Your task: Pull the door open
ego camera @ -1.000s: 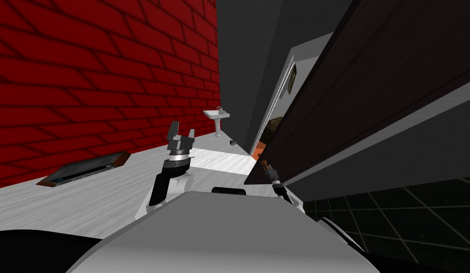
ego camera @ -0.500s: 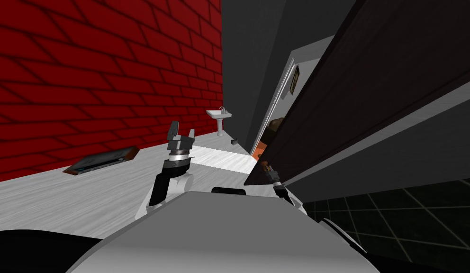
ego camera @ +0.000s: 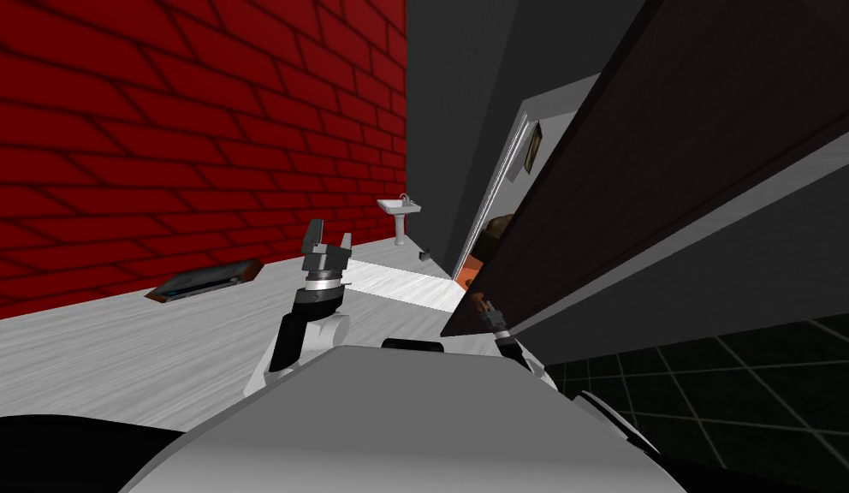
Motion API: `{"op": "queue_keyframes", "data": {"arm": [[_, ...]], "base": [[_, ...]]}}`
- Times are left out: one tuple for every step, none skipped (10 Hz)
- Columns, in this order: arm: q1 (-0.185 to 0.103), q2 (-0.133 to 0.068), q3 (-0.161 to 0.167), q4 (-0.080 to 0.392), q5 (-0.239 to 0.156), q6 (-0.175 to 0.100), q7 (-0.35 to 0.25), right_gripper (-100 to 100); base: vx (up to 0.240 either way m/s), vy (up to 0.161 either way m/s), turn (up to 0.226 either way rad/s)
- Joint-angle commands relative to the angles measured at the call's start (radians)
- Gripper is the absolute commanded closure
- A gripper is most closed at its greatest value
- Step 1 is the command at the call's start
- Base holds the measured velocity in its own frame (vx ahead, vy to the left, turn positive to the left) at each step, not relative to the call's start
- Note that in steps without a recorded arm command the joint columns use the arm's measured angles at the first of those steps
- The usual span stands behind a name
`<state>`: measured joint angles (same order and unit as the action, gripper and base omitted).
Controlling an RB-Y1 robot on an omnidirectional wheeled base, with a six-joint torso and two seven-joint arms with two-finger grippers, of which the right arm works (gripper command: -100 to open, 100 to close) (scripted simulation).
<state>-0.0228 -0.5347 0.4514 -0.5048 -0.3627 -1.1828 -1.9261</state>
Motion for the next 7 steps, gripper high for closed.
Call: {"op": "queue_keyframes", "data": {"arm": [[0.034,-0.001,0.004,-0.031,0.000,0.029,0.009,100],[0.034,-0.001,0.004,-0.031,0.000,0.029,0.009,100],[0.016,-0.005,-0.002,-0.020,-0.002,0.002,0.004,100],[0.027,-0.001,-0.010,-0.048,-0.021,0.016,0.028,100],[0.034,0.002,-0.014,-0.063,-0.033,0.027,0.043,100],[0.044,0.007,-0.018,-0.080,-0.048,0.039,0.062,100],[0.049,0.009,-0.021,-0.089,-0.056,0.045,0.072,100]], "base": [[0.010,0.003,-0.009],[0.015,0.003,-0.006],[-0.001,0.003,-0.012],[-0.088,-0.043,0.190],[-0.147,-0.100,0.303],[-0.177,-0.103,0.292],[-0.159,-0.080,0.177]]}}
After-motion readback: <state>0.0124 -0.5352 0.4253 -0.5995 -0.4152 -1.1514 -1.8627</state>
